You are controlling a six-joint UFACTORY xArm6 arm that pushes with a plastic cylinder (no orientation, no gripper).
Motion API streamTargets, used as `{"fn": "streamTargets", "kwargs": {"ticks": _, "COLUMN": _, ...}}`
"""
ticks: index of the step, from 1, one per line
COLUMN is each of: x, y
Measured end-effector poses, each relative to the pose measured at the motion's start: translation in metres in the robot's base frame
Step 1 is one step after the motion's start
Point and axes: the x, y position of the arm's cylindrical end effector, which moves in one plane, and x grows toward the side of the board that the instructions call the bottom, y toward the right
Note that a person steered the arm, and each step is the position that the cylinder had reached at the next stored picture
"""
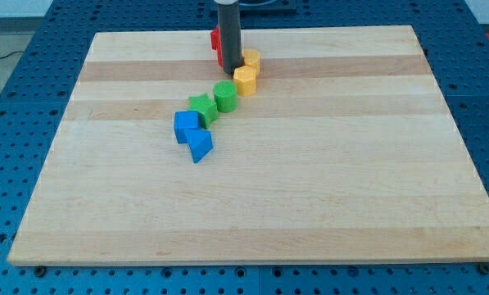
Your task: Push green circle to the bottom of yellow hexagon
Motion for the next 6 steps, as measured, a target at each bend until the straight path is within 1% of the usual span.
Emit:
{"fn": "streamTargets", "kwargs": {"ticks": 2, "x": 0.028, "y": -0.050}}
{"fn": "streamTargets", "kwargs": {"ticks": 3, "x": 0.050, "y": -0.059}}
{"fn": "streamTargets", "kwargs": {"ticks": 4, "x": 0.061, "y": -0.052}}
{"fn": "streamTargets", "kwargs": {"ticks": 6, "x": 0.061, "y": -0.018}}
